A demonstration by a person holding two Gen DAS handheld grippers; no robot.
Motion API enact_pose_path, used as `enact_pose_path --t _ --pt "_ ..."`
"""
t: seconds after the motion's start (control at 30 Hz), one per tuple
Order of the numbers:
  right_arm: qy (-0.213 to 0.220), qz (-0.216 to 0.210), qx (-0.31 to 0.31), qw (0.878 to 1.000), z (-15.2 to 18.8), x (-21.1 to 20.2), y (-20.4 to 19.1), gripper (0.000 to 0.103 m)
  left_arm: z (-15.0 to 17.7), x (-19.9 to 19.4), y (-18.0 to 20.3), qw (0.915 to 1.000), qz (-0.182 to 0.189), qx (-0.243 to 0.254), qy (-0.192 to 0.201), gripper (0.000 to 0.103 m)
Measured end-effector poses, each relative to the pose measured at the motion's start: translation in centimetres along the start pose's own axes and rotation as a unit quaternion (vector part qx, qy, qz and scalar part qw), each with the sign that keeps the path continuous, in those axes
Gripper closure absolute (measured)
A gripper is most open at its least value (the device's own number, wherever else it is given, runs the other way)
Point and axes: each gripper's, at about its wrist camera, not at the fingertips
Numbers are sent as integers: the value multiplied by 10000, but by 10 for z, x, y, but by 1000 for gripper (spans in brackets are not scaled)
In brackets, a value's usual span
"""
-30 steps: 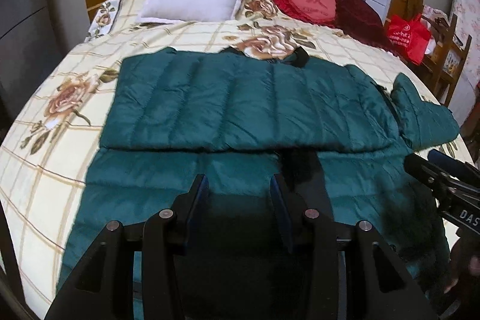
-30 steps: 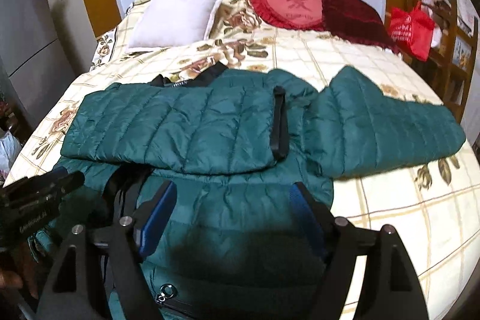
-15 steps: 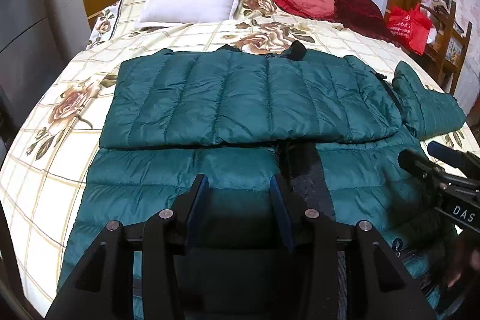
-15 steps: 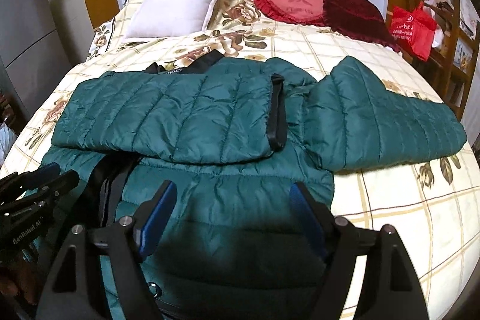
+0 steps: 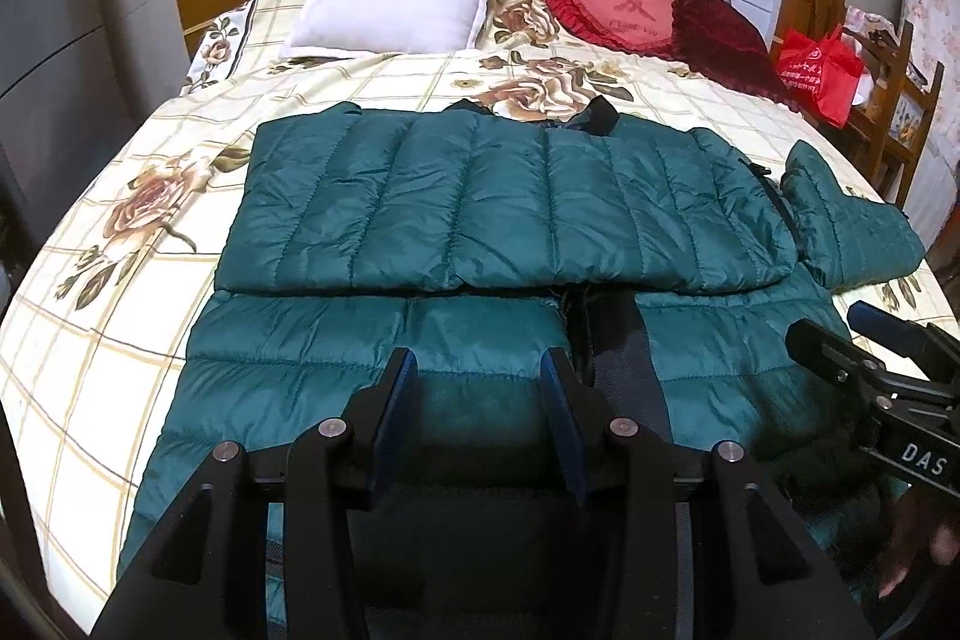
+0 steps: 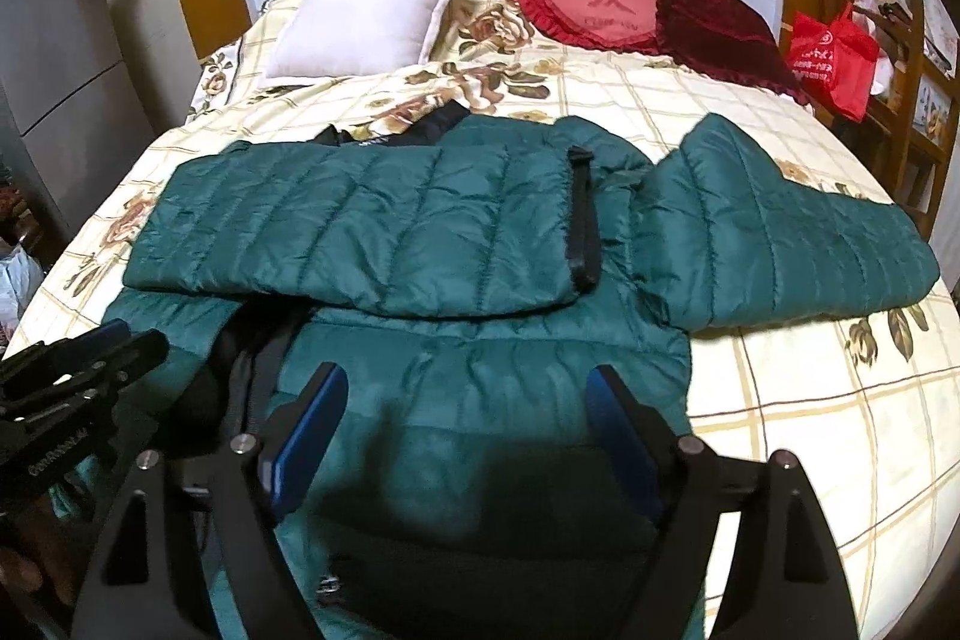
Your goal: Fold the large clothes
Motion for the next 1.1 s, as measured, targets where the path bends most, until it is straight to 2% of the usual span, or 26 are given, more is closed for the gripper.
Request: enact_pose_path --t 0.27,0.5,0.83,1.1 --pt "47 107 124 9999 9 -13 2 16 -3 -7 3 9998 123 -36 128 51" --pt "102 155 165 9997 10 -20 6 16 -6 -12 13 9985 458 24 315 51" --pt "184 150 124 9996 -1 -25 10 12 -17 -4 23 9989 329 190 268 51" --pt "68 211 175 9996 -3 -15 21 12 -26 8 24 9991 271 199 243 51"
Point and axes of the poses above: each gripper's, at about its wrist camera, not at the fingertips, and x roughly the way its jaws point, y to its right, z to its underside
